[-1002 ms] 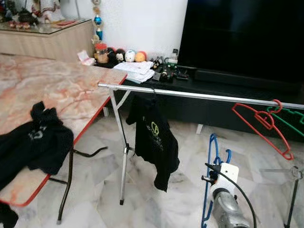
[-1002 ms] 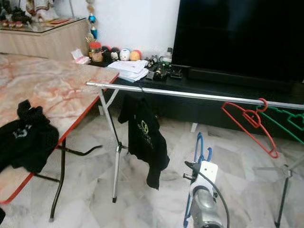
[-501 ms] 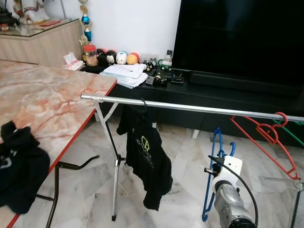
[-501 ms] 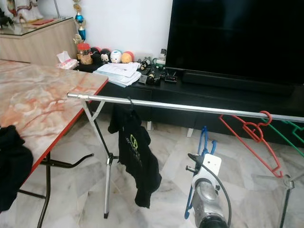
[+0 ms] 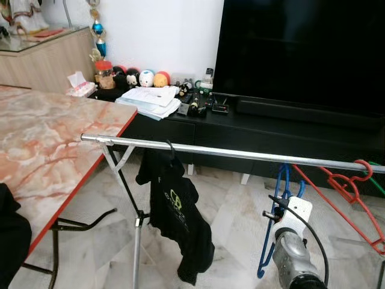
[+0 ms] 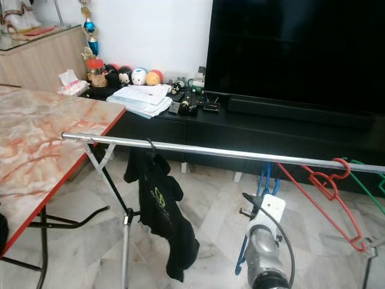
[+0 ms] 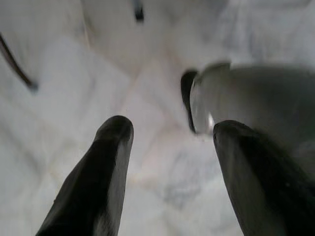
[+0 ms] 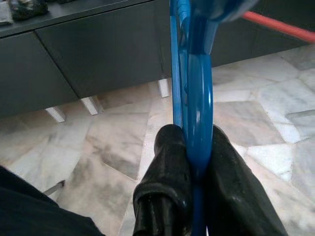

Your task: Hang hanger

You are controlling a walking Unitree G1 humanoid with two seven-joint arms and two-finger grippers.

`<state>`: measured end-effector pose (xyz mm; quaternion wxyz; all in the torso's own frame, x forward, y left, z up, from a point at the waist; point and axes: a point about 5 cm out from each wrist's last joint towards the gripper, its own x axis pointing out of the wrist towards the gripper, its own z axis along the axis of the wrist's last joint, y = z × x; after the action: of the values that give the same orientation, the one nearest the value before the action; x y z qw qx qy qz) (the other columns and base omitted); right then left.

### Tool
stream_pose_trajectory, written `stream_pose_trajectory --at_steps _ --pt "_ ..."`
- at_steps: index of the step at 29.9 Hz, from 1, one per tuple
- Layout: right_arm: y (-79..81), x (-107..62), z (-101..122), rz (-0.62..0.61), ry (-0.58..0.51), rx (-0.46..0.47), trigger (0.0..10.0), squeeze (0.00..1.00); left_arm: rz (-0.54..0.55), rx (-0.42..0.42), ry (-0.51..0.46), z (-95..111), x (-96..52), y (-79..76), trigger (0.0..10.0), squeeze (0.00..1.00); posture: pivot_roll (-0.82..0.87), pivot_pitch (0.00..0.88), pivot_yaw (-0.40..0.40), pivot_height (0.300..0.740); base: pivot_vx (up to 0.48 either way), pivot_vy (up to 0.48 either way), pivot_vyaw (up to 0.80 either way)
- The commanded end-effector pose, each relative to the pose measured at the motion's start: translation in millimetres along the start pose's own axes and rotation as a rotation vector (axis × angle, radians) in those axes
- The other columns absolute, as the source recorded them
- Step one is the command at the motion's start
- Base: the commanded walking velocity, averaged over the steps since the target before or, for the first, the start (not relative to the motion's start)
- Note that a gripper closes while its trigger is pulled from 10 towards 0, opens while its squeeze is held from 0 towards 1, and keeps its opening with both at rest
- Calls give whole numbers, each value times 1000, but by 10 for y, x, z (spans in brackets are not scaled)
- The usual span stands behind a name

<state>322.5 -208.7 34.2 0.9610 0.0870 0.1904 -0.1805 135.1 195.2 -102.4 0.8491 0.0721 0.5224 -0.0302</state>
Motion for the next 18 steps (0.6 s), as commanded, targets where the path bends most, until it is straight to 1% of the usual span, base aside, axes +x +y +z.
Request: stream_pose_trajectory --at_steps 1,3,4,7,8,9,13,14,15,17,18 --pt "-7 47 178 -21 -49 8 10000 0 -5 18 27 -89 -16 15 10000 0 98 2 -17 740 0 0 0" --pt "-7 59 218 -24 -55 6 10000 0 -3 18 29 -105 -21 37 10000 0 103 0 -16 740 0 0 0" --pt "13 70 267 -15 -67 -18 10000 0 2 18 31 -115 -26 61 10000 0 103 0 -16 740 0 0 0" --pt "38 76 317 3 -93 -44 10000 0 9 13 27 -120 -30 86 10000 0 102 0 -18 740 0 0 0" --pt "72 60 262 30 -87 -103 10000 0 9 15 25 -126 -34 99 10000 0 102 0 -18 740 0 0 0" --pt "91 41 203 52 -82 -127 10000 0 8 21 25 -130 -35 104 10000 0 103 0 -19 740 0 0 0" --pt "116 -45 16 142 -98 -171 10000 0 13 27 29 -152 -43 128 10000 0 107 0 -23 740 0 0 0" --pt "72 -106 -108 170 -104 -191 10000 0 17 28 32 -172 -51 158 10000 0 101 0 -22 740 0 0 0" --pt "42 -131 -159 173 -103 -195 10000 0 20 30 33 -182 -55 173 10000 0 101 0 -22 740 0 0 0" --pt "-92 -216 -325 164 -89 -203 10000 0 26 28 38 -220 -71 221 10000 0 90 0 -21 740 0 0 0" --pt "-202 -297 -445 160 -87 -225 10000 0 30 28 42 -249 -85 257 10000 0 84 0 -20 740 0 0 0"
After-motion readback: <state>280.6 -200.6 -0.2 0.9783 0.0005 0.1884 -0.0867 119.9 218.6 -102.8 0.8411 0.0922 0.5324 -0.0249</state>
